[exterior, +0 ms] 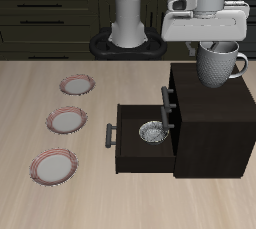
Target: Place the porcelain mug on top of the cabinet
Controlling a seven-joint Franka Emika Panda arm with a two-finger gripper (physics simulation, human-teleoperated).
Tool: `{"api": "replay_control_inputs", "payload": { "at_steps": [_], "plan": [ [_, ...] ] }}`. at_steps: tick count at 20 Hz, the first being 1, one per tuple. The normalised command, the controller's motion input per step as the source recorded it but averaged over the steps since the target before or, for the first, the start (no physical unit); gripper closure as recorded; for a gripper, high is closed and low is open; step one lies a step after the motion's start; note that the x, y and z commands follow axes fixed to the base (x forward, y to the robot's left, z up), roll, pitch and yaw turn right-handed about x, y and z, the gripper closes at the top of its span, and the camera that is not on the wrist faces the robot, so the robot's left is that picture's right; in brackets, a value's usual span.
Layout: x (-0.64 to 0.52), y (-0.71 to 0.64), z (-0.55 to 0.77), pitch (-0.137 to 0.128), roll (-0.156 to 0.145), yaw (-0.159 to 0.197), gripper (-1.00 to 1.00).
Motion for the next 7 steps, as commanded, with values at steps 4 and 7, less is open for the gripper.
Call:
{"api": "replay_control_inputs", "payload": {
  "at_steps": [4, 7],
  "plan": [
    [-0.02, -0.04, -0.09, 0.014, 0.008, -0.005, -1.0],
    [-0.01, 0.04, -0.01, -0.003, 0.009, 0.025, -1.0]
  ]
}}
